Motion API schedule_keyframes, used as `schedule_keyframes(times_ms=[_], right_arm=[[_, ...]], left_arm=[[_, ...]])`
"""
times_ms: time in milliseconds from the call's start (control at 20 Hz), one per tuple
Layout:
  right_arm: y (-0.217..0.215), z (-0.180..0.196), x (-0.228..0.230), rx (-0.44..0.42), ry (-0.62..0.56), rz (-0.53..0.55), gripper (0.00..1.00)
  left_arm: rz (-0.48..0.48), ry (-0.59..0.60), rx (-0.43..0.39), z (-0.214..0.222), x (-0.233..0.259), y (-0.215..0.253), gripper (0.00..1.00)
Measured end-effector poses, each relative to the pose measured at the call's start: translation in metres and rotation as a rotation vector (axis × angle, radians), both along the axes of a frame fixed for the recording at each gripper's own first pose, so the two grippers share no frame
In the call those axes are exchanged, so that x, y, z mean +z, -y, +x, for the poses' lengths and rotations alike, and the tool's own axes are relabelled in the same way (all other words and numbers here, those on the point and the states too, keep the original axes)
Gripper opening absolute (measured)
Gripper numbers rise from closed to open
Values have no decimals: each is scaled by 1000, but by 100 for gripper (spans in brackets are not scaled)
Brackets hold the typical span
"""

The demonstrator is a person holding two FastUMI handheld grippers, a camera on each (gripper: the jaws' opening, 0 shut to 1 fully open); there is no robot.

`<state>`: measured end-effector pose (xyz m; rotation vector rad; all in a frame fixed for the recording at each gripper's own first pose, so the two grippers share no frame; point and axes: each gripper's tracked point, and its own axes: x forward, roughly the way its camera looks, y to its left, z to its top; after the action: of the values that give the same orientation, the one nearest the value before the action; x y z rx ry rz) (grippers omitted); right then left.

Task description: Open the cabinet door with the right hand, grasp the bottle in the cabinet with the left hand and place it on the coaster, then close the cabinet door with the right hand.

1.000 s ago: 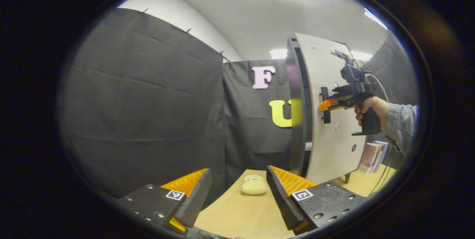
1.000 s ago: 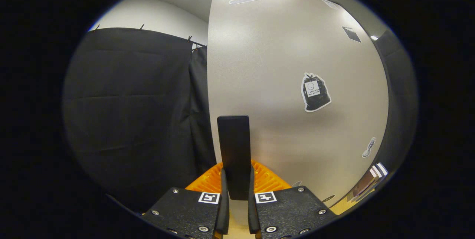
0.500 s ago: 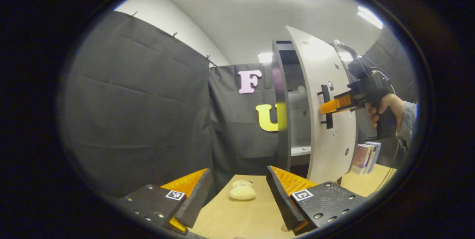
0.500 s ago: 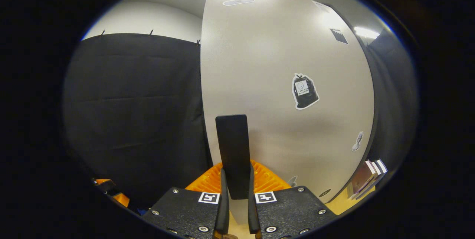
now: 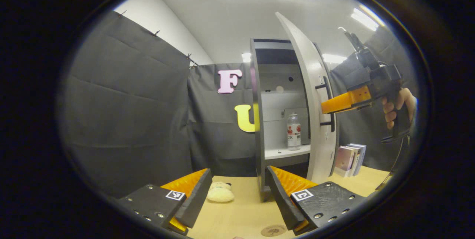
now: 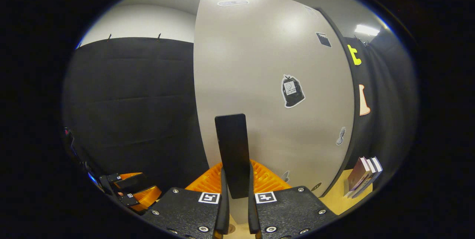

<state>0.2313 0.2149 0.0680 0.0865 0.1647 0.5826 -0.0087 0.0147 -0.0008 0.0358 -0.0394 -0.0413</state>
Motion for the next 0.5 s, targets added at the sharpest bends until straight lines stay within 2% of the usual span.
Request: schedule_keyframes(times_ms=[500], right_arm=[[13, 3, -1, -38, -2, -1, 20]], left_arm=[[-37, -7, -93, 28, 1, 67, 90]])
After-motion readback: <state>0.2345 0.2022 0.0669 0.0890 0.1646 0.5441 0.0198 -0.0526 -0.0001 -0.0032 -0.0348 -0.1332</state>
